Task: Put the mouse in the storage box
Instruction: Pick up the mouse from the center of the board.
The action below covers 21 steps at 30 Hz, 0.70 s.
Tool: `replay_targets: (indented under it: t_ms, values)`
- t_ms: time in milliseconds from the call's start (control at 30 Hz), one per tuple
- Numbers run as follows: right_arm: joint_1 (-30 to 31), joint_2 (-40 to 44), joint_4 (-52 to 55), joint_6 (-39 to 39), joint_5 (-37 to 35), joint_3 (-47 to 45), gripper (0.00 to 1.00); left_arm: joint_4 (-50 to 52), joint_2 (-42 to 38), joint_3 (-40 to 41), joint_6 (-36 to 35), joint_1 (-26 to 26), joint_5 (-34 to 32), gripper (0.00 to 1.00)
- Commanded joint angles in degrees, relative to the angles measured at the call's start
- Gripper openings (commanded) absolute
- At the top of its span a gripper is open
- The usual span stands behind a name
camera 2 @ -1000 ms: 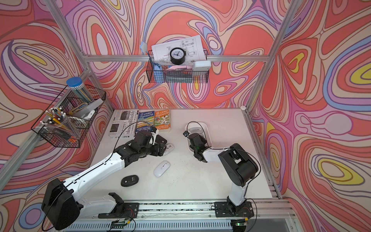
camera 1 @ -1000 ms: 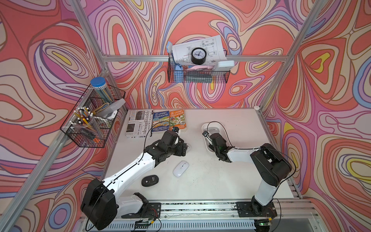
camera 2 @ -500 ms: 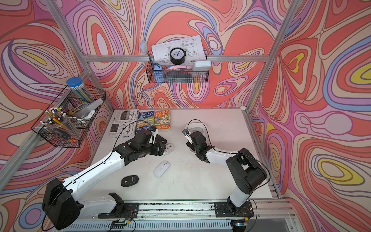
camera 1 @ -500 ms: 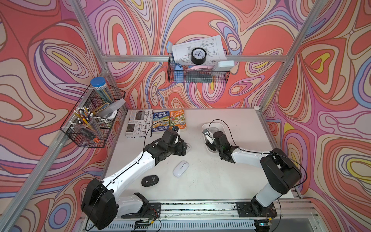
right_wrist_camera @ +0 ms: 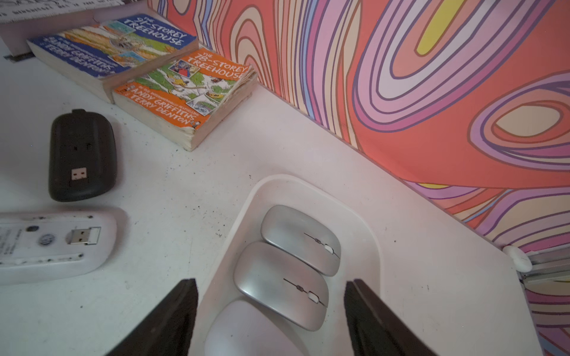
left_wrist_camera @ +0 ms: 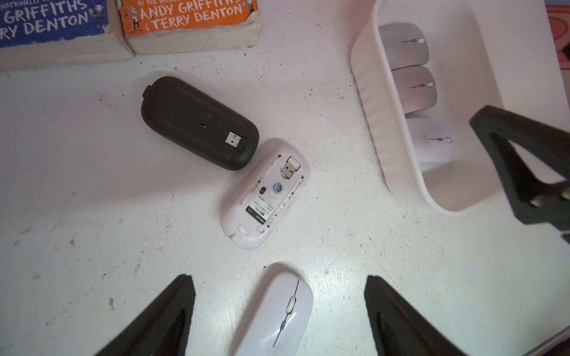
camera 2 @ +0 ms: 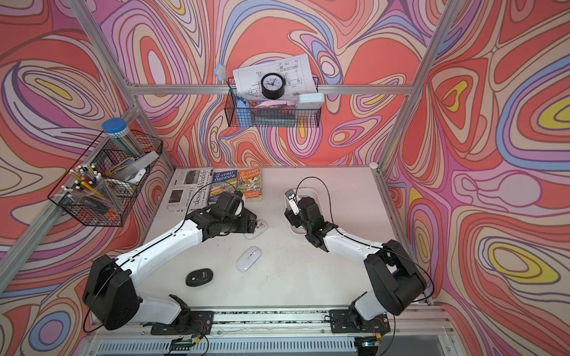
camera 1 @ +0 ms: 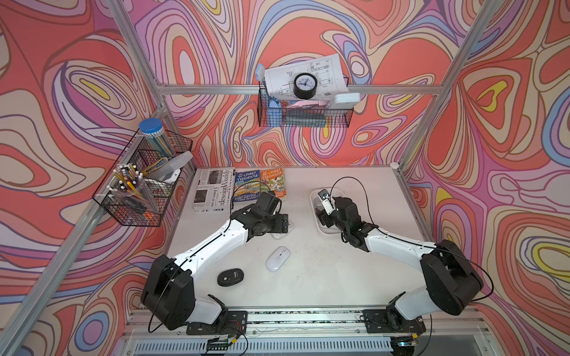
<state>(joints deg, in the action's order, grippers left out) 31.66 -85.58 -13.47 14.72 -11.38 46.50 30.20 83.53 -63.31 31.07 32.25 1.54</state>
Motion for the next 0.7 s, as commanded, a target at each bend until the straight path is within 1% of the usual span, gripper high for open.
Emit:
replay_targets:
  t_ms: [0, 67, 133, 333, 400, 467, 567, 667]
  values:
    - [-0.37, 1.83, 0.8, -4.07, 3.63, 0.62, 0.77, 4.79, 4.83, -4.75, 6.05, -1.53, 1.01, 0.84]
    - [-0.62, 2.06, 0.94, -4.35, 3.89, 0.74, 0.77, 7.32, 8.96, -8.61, 7.38, -2.1, 0.67, 0.84]
    - [-0.78, 2.13, 1.43, -4.28, 4.33, 0.88, 0.77, 9.82, 12.98, -12.31, 8.54, -2.48, -1.28, 0.84]
    - [-1.03, 2.6, 0.82, -4.48, 5.28, -0.61, 0.77, 11.57, 22.44, -20.12, 10.9, -4.4, -1.7, 0.83]
    - [-1.07, 2.92, 0.38, -4.13, 5.86, -1.16, 0.77, 13.26, 25.24, -22.65, 11.55, -4.58, -3.04, 0.82]
    - [-1.07, 3.15, -0.12, -4.15, 6.1, -1.67, 0.78, 13.02, 26.94, -23.63, 12.2, -4.96, -2.51, 0.81]
    - [-1.21, 2.91, -0.23, -4.17, 6.26, -1.84, 0.78, 13.05, 28.84, -24.76, 13.58, -5.49, -3.52, 0.81]
    - [-1.17, 2.32, -0.15, -4.26, 6.74, -1.77, 0.78, 13.76, 31.26, -26.2, 14.73, -6.35, -2.53, 0.8]
